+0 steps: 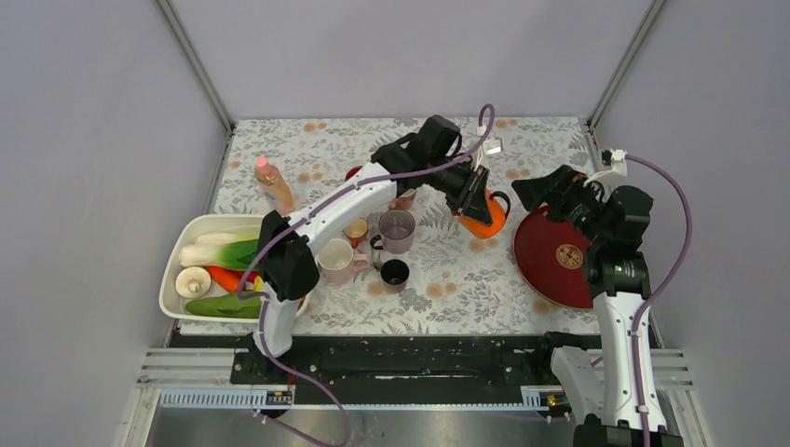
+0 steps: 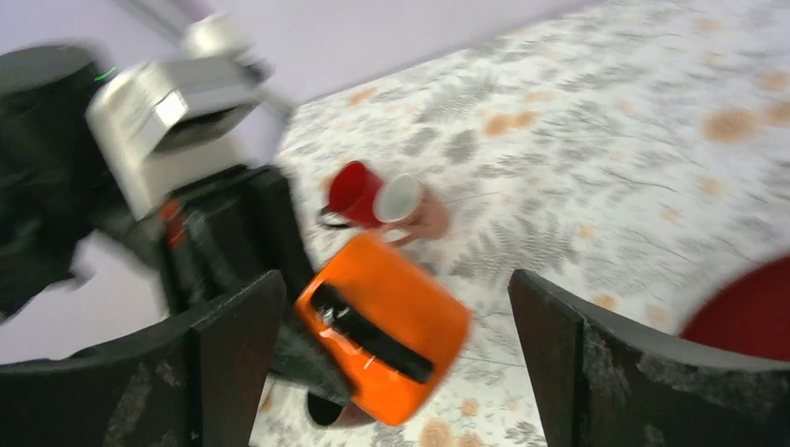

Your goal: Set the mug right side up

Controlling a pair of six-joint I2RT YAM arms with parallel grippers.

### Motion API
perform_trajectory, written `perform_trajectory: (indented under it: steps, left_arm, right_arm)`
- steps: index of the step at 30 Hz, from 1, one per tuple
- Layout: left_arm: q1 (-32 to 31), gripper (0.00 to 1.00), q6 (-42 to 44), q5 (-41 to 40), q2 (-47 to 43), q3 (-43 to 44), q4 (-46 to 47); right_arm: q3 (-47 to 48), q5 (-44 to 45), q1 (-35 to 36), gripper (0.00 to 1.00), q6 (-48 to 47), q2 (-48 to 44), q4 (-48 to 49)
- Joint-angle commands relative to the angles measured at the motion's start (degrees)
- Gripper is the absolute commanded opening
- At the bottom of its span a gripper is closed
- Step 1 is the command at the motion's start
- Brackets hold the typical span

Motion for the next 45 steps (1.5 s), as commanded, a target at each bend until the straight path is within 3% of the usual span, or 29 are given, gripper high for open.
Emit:
perform_trajectory:
  steps: [1, 4, 9, 17, 28, 30, 32, 35, 36, 43, 45]
  left_arm:
    - [-4.46, 0.0, 23.7, -20.13, -2.01, 5.98, -19.44]
    - [-9.0, 0.0, 32.53, -34.29, -4.2, 0.56, -21.08]
    - [-15.49, 0.0, 40.03, -47.28, -6.87, -10.5, -18.88]
    - [-17.31, 0.0, 41.42, -54.56, -4.1, -19.72, -15.41]
    - [-16.58, 0.01, 42.16, -53.38, -3.49, -27.5, -8.74]
    - [-16.23, 0.24, 42.01, -52.02, -3.4, -27.51, -8.75]
    - [-16.03, 0.52, 42.01, -51.09, -4.99, -28.02, -7.83]
    - [-15.91, 0.79, 43.02, -50.98, -9.96, -30.6, -4.57]
    - [-15.9, 0.95, 43.36, -50.8, -12.04, -31.06, -4.02]
    - [-15.27, 0.99, 42.56, -51.88, -27.81, -31.88, -2.44]
    - [-10.31, 0.99, 38.64, -56.2, -36.72, -34.99, 2.01]
  right_arm:
    - [5.23, 25.56, 0.28, 1.0, -6.39, 1.02, -16.49]
    - [6.72, 37.69, 0.28, 0.99, -9.02, 1.97, -22.79]
    - [5.09, 44.83, 0.28, 0.99, -11.77, 0.88, -25.17]
    - [3.09, 47.03, 0.28, 0.99, -13.84, -1.1, -26.78]
    - [1.87, 44.14, 0.32, 1.0, -13.53, -1.88, -25.86]
    - [1.7, 43.99, 0.28, 1.0, -13.8, -1.82, -25.99]
    - [1.61, 43.33, 0.28, 0.99, -13.96, -1.47, -26.2]
    - [1.42, 41.77, 0.28, 0.99, -13.99, -1.0, -25.91]
    - [1.19, 41.19, 0.28, 0.99, -14.0, -0.98, -25.55]
    - [-1.93, 34.76, 0.28, 0.99, -14.78, -1.61, -20.71]
    - [-5.93, 29.18, 0.28, 0.99, -14.02, -3.56, -15.01]
